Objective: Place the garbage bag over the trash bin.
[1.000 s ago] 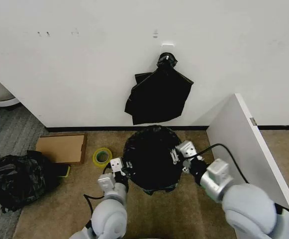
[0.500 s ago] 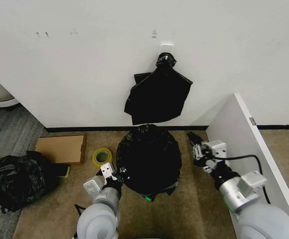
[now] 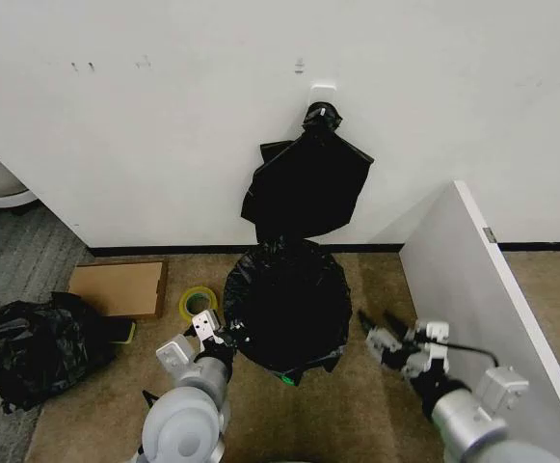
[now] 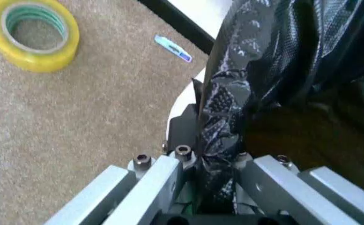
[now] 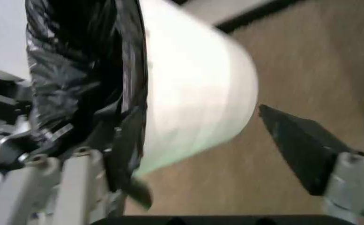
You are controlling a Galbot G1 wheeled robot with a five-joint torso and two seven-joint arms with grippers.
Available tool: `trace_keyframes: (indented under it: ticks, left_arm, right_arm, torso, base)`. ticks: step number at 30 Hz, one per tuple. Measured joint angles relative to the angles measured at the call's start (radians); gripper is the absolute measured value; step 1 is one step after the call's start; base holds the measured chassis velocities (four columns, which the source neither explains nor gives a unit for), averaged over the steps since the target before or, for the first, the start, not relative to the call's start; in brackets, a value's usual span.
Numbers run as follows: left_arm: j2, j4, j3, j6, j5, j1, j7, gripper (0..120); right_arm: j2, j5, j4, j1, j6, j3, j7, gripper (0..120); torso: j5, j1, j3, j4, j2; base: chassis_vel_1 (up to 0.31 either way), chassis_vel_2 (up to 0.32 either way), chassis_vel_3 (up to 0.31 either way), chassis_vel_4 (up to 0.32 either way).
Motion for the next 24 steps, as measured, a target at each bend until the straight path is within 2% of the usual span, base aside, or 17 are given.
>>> trace_keyframes:
  ticks: [1,5,8,12,15,24]
  left_arm:
    - [0.005,0.0,-0.002,-0.001,-0.01,0.0,-0.002,0]
    - [0.014,0.005,-0.007,-0.003,-0.024,0.001,-0.003,0]
    - [0.016,0.012,-0.008,-0.004,-0.026,0.002,-0.003,0]
    - [0.018,0.034,-0.012,-0.008,-0.039,-0.008,-0.006,0]
    - [0.017,0.042,-0.014,-0.009,-0.046,-0.012,-0.008,0]
    - [0.012,0.029,-0.015,-0.011,-0.055,-0.005,-0.01,0]
  right_arm:
    - [0.005,0.045,0.0,-0.017,-0.01,0.011,-0.005,80]
    - [0.023,0.149,-0.001,-0.063,-0.02,0.048,-0.033,96]
    - [0.028,0.181,-0.001,-0.073,-0.011,0.062,-0.046,100]
    - [0.041,0.34,-0.002,-0.076,0.015,0.12,-0.056,100]
    - [0.04,0.385,-0.002,-0.085,0.015,0.134,-0.068,100]
    - [0.029,0.287,-0.003,-0.058,0.003,0.011,-0.13,100]
  torso:
    - [0.0001,0.0,0.0,0.0,0.0]
    - [0.0001,0.0,0.0,0.0,0.0]
    - [0.0,0.0,0.0,0.0,0.0]
    - [0.0001,0.0,0.0,0.0001,0.0]
    - [0.0001,0.0,0.0,0.0,0.0]
    - [0.0001,0.0,0.0,0.0001,0.0]
  base:
    - [0.0,0.0,0.0,0.0]
    - [0.0,0.0,0.0,0.0]
    - [0.0,0.0,0.0,0.0]
    - [0.0,0.0,0.0,0.0]
    - [0.0,0.0,0.0,0.0]
    - [0.0,0.0,0.0,0.0]
